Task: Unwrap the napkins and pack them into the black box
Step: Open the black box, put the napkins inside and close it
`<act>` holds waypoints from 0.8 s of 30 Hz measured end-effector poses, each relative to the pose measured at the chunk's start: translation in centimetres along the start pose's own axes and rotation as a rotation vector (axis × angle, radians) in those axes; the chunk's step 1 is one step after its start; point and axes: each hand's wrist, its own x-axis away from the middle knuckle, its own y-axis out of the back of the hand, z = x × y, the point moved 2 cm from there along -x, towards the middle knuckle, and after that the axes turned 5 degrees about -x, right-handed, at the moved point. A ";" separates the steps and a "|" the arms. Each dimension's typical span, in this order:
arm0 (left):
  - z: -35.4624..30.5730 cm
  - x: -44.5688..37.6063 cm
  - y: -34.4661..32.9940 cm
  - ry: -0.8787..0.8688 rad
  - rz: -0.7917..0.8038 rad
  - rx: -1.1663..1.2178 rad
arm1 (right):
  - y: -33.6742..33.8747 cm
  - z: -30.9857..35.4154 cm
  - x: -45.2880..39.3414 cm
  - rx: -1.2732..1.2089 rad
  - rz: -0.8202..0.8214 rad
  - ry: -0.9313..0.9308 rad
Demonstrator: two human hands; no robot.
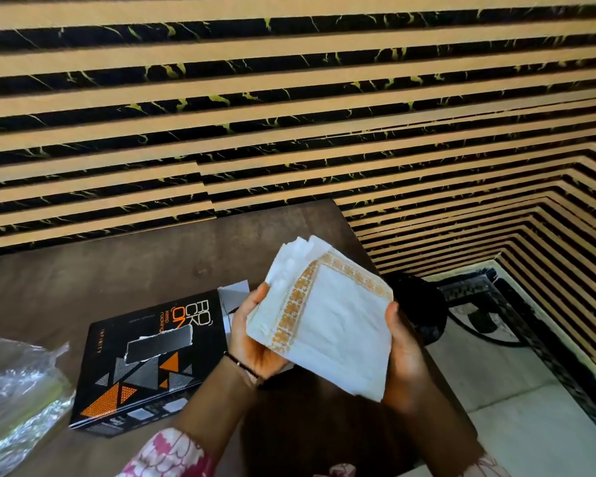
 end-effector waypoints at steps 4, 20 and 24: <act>-1.8 0.3 -0.8 0.061 -0.156 -0.324 | 0.1 1.3 -0.4 0.130 -0.114 -0.039; -2.6 0.4 -3.9 0.082 -0.343 -1.146 | 1.9 1.7 0.2 0.176 -0.157 0.063; -2.5 0.6 -3.7 0.068 -0.328 -1.145 | 1.7 1.4 -0.2 0.456 -0.277 0.239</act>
